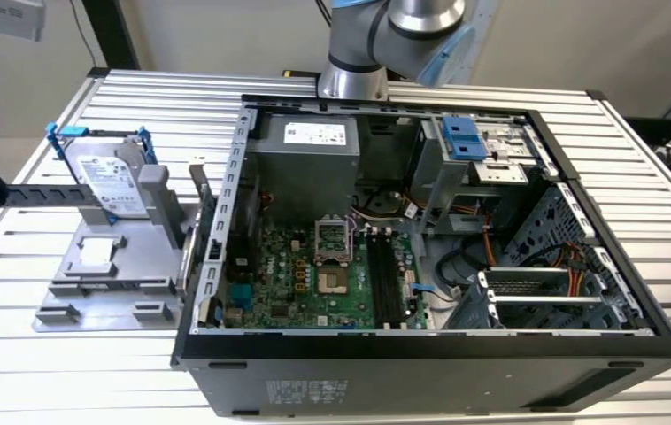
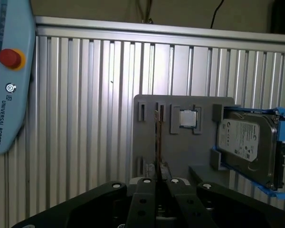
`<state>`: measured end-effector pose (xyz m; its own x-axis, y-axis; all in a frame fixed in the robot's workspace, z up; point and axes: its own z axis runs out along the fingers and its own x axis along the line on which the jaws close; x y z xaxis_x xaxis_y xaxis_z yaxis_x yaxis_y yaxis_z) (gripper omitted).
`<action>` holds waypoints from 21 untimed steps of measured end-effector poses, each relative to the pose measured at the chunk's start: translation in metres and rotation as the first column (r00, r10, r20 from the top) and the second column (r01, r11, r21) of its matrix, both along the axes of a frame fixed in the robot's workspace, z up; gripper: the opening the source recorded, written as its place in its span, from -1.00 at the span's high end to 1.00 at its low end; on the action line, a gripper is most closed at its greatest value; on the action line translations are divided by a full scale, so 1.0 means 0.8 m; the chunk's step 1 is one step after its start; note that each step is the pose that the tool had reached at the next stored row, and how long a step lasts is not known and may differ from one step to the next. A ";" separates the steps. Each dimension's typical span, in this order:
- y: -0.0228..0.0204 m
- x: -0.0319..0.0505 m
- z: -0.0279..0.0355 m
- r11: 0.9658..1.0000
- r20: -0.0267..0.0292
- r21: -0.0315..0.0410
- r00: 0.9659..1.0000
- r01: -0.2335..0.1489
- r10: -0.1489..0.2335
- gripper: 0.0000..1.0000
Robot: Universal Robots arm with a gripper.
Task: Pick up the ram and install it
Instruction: 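Pick up the ram and move it above insertion slot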
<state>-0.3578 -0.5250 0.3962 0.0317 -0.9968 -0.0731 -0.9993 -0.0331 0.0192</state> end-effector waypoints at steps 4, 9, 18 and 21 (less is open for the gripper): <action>0.0001 0.009 -0.0001 1.000 0.000 0.000 1.000 0.000 0.000 1.00; 0.0001 0.024 0.0000 1.000 -0.001 0.000 1.000 0.000 0.000 1.00; 0.0000 0.054 0.0000 1.000 -0.006 0.000 1.000 0.000 0.000 1.00; 0.0000 0.064 0.0000 1.000 -0.009 0.000 1.000 0.000 0.000 1.00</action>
